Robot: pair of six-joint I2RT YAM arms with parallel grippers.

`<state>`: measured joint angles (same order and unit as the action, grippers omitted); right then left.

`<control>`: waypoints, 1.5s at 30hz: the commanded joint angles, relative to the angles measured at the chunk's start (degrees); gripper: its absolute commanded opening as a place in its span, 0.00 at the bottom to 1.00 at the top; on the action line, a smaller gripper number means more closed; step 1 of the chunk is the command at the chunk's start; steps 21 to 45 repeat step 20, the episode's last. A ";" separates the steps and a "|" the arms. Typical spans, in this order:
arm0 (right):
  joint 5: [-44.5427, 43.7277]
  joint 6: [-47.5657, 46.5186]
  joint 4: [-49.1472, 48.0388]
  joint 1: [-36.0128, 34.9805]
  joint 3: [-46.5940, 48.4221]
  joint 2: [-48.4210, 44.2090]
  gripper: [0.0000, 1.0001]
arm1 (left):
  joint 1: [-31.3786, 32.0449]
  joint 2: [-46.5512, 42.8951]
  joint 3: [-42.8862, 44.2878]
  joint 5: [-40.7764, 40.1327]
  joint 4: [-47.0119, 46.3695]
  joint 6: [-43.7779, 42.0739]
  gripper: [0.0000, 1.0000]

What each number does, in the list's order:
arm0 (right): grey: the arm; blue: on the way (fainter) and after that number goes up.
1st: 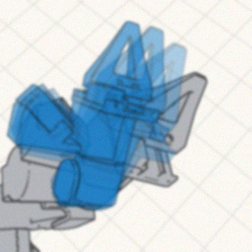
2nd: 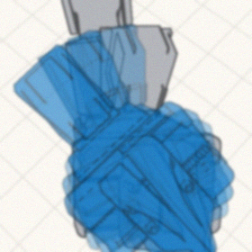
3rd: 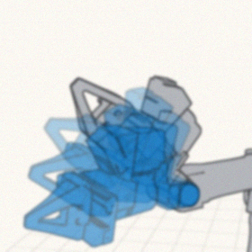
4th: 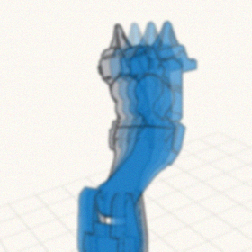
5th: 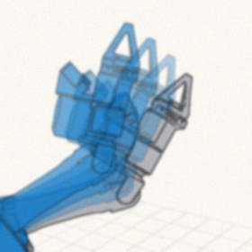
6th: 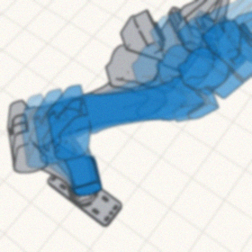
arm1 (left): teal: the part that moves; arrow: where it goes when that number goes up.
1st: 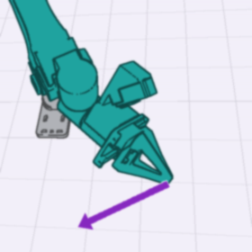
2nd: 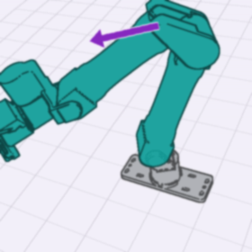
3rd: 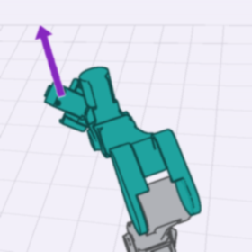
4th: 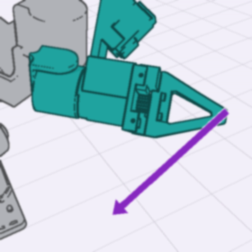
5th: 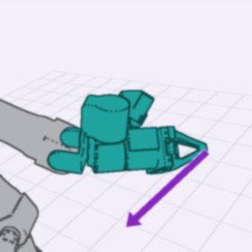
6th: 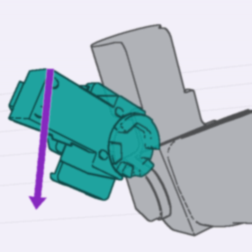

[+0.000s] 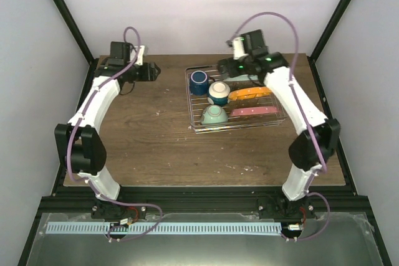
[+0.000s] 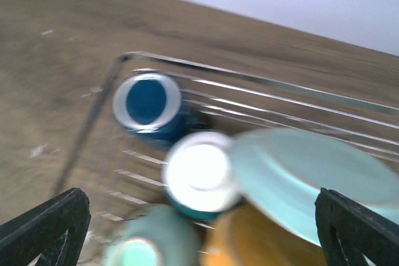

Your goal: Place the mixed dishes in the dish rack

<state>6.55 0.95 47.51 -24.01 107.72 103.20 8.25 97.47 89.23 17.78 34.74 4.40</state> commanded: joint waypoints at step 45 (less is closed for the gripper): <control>-7.00 13.09 -25.01 32.89 -35.45 -21.62 1.00 | -9.59 -2.03 -4.70 -8.21 -1.20 6.72 0.73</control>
